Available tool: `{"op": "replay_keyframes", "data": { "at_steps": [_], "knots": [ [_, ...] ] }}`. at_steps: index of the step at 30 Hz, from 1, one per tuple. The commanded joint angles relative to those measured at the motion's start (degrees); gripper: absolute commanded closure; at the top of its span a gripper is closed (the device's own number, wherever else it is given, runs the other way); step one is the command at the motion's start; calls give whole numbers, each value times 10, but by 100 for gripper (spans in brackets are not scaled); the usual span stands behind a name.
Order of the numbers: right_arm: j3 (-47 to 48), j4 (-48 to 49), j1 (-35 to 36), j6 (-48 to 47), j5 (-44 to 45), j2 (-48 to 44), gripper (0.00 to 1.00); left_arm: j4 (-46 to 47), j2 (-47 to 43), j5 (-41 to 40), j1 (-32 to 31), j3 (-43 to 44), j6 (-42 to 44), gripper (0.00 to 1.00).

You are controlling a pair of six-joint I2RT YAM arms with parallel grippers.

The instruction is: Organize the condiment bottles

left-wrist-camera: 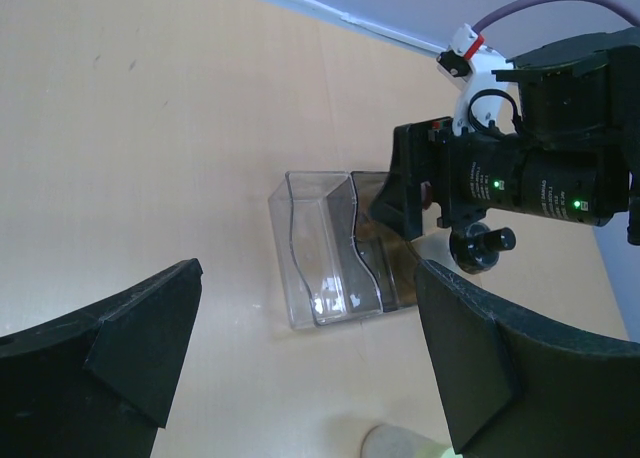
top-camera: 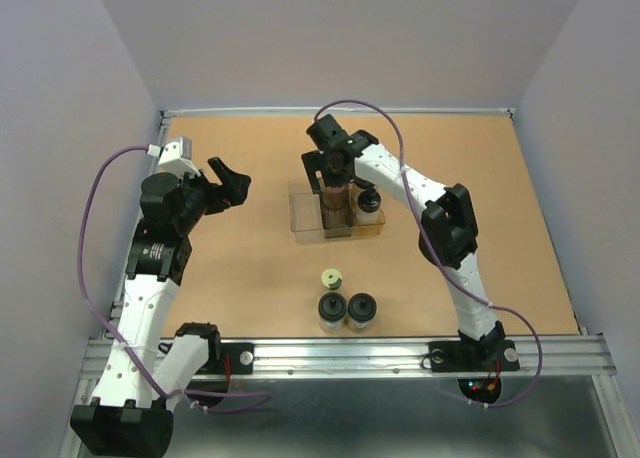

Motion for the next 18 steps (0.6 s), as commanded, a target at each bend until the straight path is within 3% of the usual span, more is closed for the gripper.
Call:
{"op": "replay_keyframes", "data": {
  "at_steps": [1,8,13,18],
  "knots": [
    [36,10,-2,-5,5,-24,0,11,-10,1,-3,3,11,1],
    [-13,10,-2,-3,-15,-149,0,13,-5,2,-3,6,11,1],
    [-157,10,19,2,-83,-277,0,21,1,3,-3,1,10,1],
    [-271,10,94,30,-87,-338,0,36,18,9,-3,-1,4,1]
  ]
}}
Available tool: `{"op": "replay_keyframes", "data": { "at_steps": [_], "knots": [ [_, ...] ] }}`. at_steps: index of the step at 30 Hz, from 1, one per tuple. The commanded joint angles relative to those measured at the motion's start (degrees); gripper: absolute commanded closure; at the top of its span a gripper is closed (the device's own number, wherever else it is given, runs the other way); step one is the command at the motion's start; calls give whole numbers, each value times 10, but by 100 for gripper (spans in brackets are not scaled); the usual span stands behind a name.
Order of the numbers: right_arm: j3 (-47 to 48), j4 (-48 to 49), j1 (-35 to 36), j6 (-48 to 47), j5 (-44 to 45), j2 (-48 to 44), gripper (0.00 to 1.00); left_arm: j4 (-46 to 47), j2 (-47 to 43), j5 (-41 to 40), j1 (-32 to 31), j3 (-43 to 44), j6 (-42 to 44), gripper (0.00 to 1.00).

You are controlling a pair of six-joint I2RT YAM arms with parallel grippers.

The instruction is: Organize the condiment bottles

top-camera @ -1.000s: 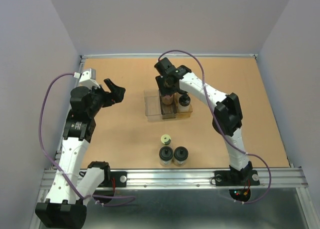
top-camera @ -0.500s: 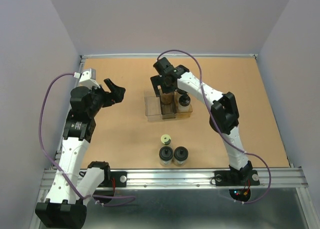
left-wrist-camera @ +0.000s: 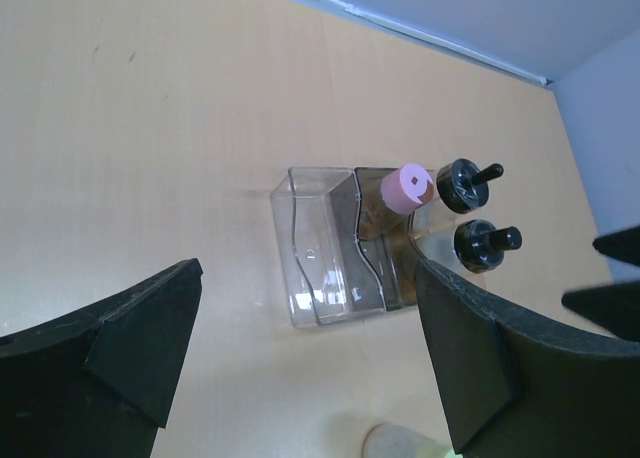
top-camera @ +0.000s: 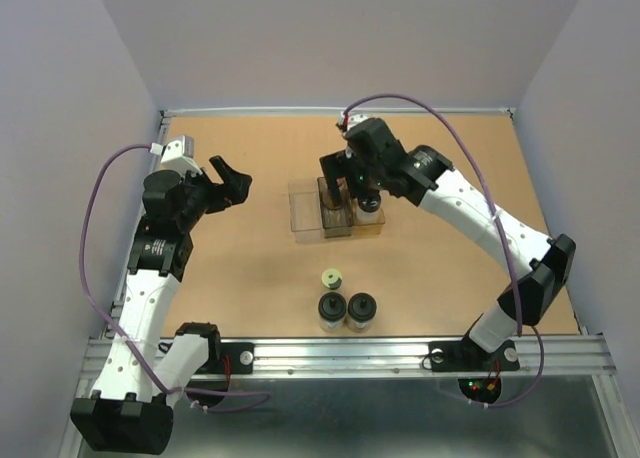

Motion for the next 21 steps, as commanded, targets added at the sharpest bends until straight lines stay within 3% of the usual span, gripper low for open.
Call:
{"op": "replay_keyframes", "data": {
  "at_steps": [1,21],
  "knots": [
    [-84,3,63,35,-26,-8,0,36,11,9,-3,0,3,1],
    [-188,27,211,141,23,28,0,43,10,14,-3,5,-12,2]
  ]
}}
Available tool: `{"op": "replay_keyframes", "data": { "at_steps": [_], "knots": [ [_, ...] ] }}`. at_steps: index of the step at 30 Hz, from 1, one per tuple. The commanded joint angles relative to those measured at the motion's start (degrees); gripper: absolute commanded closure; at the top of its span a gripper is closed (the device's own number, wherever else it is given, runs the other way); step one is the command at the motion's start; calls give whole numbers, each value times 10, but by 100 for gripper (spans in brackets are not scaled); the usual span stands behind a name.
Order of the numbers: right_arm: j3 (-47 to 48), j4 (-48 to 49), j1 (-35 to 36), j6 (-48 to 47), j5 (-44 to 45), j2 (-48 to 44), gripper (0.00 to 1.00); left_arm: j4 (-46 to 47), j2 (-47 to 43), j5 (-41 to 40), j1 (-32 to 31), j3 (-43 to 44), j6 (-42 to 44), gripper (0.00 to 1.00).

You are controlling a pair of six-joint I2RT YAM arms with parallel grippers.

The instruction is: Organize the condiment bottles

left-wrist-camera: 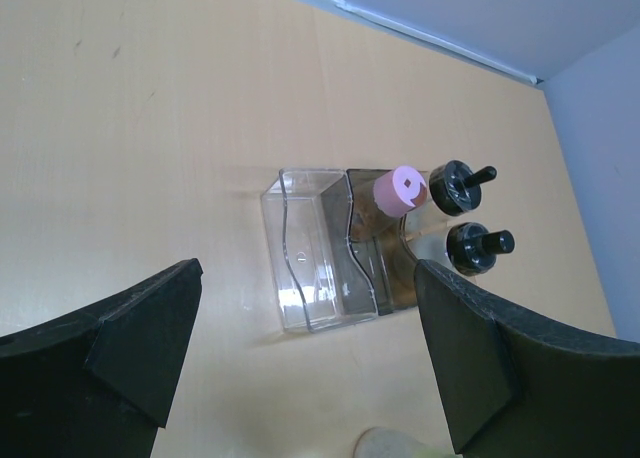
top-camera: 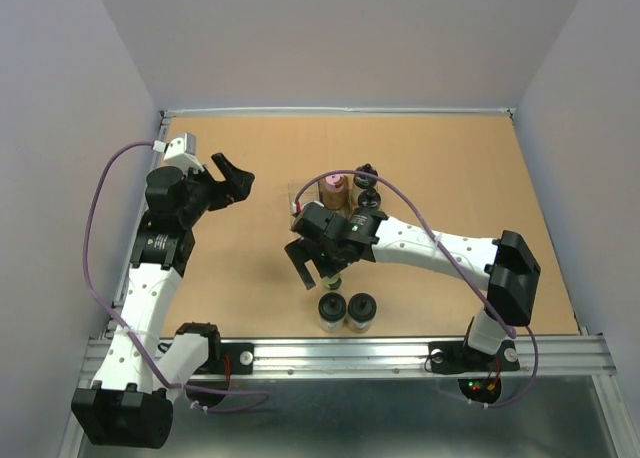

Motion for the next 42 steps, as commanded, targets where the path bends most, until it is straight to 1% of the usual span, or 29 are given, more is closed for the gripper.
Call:
{"op": "replay_keyframes", "data": {
  "at_steps": [1,6,9,10,12,13,14,16,20,22,23,27,28,29,31,32,33,34,37,38,41,42],
  "knots": [
    [-22,13,13,20,33,3,0,21,-17,1,-3,4,2,2],
    [-33,9,14,16,55,9,1,20,-19,0,-3,0,2,2],
    [-35,10,14,14,45,17,12,20,-20,0,-3,-1,2,2],
    [-35,12,14,12,41,18,19,19,-21,0,-3,-1,4,2],
    [-36,14,13,11,25,16,27,17,-23,-1,-3,-1,5,2],
    [-37,14,14,10,20,14,34,16,-23,-2,-3,-2,7,2],
    [-38,14,13,10,19,13,38,15,-24,-3,-3,-2,6,2],
    [-42,14,14,9,19,13,44,15,-26,-5,-3,-4,6,2],
    [-46,13,14,11,12,14,42,14,-29,-5,-3,-6,7,2],
    [-50,14,14,11,11,14,37,15,-30,-5,-3,-7,6,2],
    [-53,14,14,12,11,14,36,14,-31,-6,-3,-8,7,2],
    [-56,12,14,14,20,15,40,12,-33,-5,-3,-9,6,2],
    [-54,13,14,15,20,13,42,12,-33,-5,-3,-9,5,2],
    [-53,13,14,16,29,13,55,13,-33,-7,-3,-9,6,2],
    [-43,12,14,17,40,9,72,11,-33,-8,-3,-8,7,2],
    [-38,11,14,15,56,2,89,10,-34,-8,-3,-8,7,2],
    [-29,7,14,11,64,-1,97,10,-33,-10,-3,-7,7,2],
    [-8,4,13,9,79,-10,100,9,-33,-10,-3,-7,7,2],
    [36,-7,4,-3,95,-22,100,8,-33,-10,-3,-6,7,2],
    [64,-10,-7,-6,103,-32,100,7,-33,-9,-3,-5,9,2],
    [102,-17,-26,-15,130,-36,100,6,-36,-11,-2,-6,9,2],
    [122,-18,-45,-24,135,-35,100,7,-36,-10,-3,-6,8,2]
  ]
}}
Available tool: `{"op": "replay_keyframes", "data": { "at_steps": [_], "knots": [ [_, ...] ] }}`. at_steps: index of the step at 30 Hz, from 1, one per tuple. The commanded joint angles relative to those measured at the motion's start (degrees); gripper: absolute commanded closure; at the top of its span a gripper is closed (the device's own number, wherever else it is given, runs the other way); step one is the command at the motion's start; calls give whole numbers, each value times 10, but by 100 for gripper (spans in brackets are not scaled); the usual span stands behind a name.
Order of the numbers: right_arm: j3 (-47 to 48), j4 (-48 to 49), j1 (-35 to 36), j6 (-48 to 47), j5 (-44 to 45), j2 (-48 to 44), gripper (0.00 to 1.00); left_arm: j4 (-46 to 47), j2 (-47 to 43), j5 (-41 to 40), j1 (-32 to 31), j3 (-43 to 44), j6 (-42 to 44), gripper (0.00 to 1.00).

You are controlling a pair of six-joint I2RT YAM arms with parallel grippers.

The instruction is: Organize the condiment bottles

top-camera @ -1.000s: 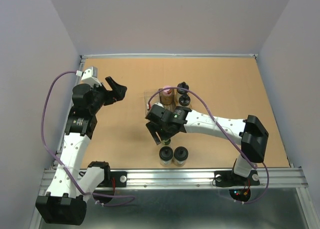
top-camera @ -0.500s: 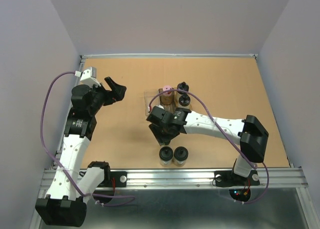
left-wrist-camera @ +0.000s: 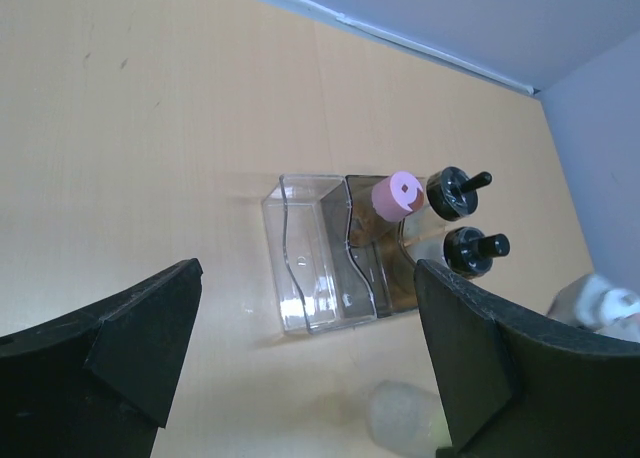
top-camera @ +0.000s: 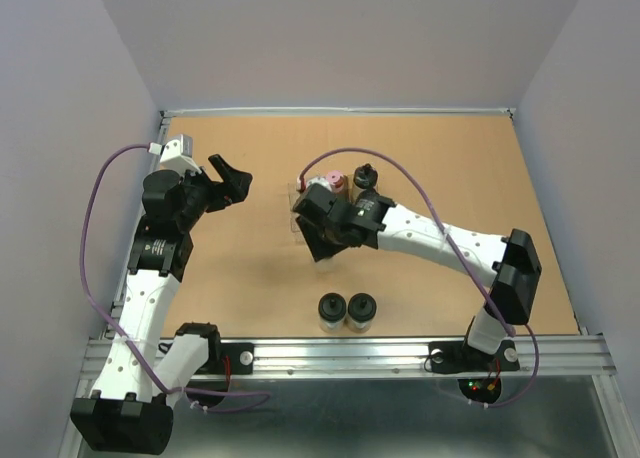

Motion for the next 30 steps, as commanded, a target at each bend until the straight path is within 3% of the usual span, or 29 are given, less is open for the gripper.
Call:
{"op": "replay_keyframes", "data": {
  "at_steps": [1,7,14,30],
  "knots": [
    [99,5,-48,-26,64,-42,100,12,-13,-2,-3,-6,8,2],
    [167,5,-130,-60,75,-1,100,12,-14,2,-3,-3,9,2],
    [231,6,-164,-81,46,63,100,8,-18,0,-3,-1,12,2],
    [195,19,-179,-71,19,120,100,-1,-22,-3,-3,-2,22,2]
  ]
}}
